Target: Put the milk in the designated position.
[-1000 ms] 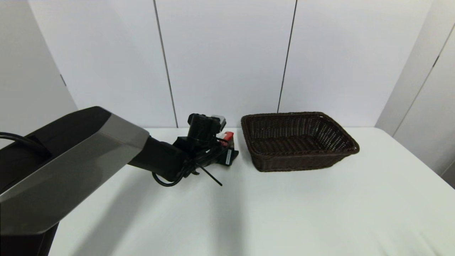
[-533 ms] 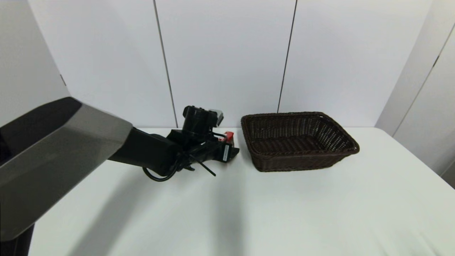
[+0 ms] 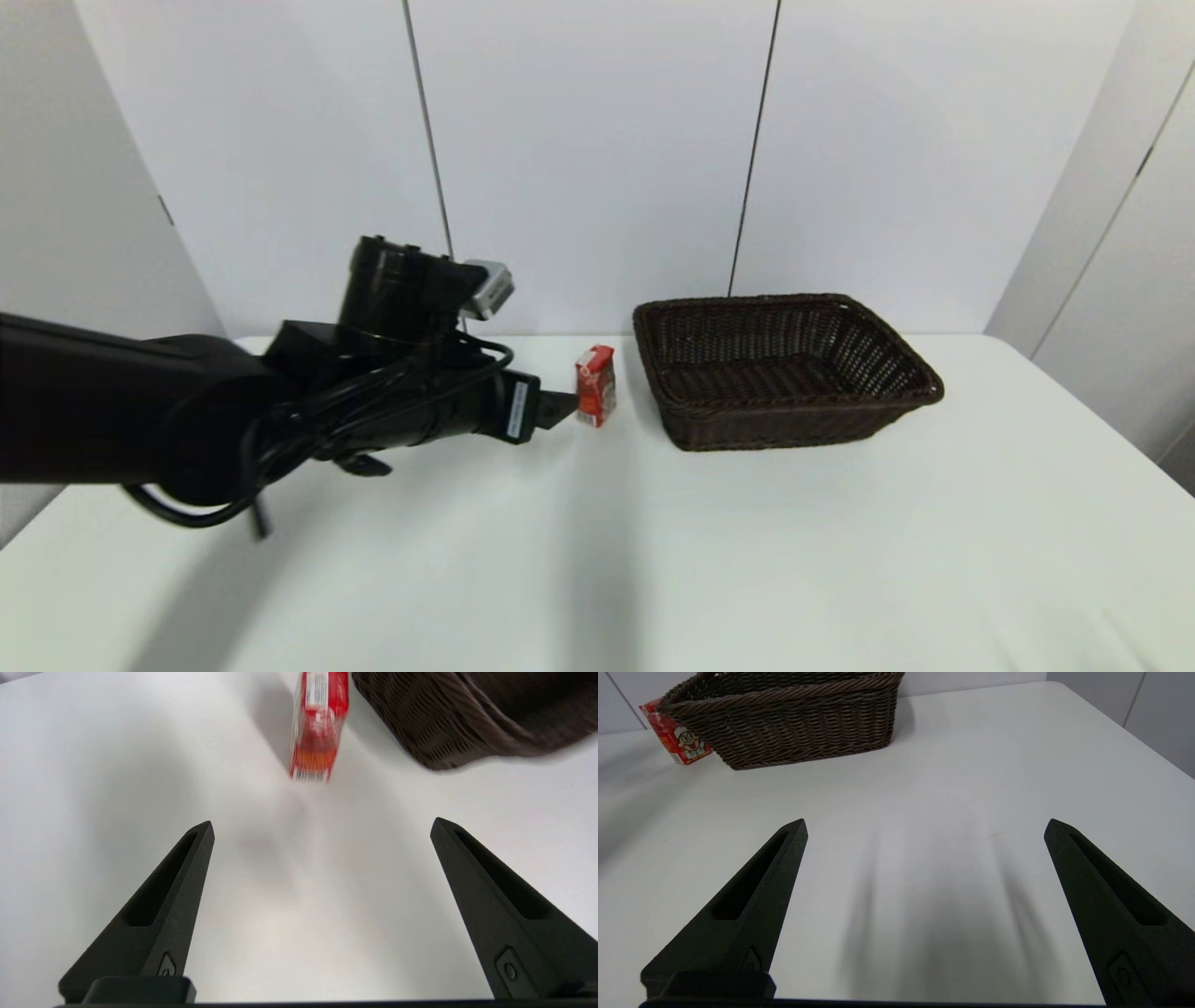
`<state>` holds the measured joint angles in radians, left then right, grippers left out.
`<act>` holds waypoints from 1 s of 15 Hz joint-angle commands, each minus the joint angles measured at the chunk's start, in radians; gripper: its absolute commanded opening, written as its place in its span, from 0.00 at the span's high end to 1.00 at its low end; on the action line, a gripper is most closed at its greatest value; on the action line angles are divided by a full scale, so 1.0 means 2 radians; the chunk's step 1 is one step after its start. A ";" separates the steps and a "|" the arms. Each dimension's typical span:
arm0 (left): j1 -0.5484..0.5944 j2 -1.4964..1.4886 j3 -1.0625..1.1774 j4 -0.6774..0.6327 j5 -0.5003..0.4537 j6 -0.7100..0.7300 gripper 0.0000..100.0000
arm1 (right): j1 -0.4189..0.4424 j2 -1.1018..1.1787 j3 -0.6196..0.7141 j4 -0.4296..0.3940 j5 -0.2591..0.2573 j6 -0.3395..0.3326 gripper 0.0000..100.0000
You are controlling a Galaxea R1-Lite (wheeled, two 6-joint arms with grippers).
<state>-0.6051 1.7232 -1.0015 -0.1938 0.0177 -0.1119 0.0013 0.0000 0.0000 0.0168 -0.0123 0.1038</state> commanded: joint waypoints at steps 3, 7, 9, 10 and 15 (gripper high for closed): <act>0.008 -0.276 0.185 0.000 0.003 0.002 0.00 | 0.000 0.000 0.000 0.000 -0.001 0.000 0.00; 0.072 -0.392 0.268 -0.004 0.003 0.036 0.00 | 0.000 0.000 0.000 0.000 0.000 0.000 0.00; 0.139 -0.445 0.306 -0.007 0.003 0.079 0.00 | 0.000 0.000 0.000 0.000 0.000 0.000 0.00; 0.164 -0.476 0.337 -0.014 0.002 0.093 0.00 | 0.000 0.000 0.000 0.000 0.000 0.000 0.00; 0.246 -0.628 0.452 -0.028 -0.001 0.102 0.00 | 0.000 0.000 0.000 0.000 -0.001 0.000 0.00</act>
<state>-0.1870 0.6209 -0.1783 -0.2443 0.0164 0.0851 0.0013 0.0000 0.0000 0.0168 -0.0128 0.1038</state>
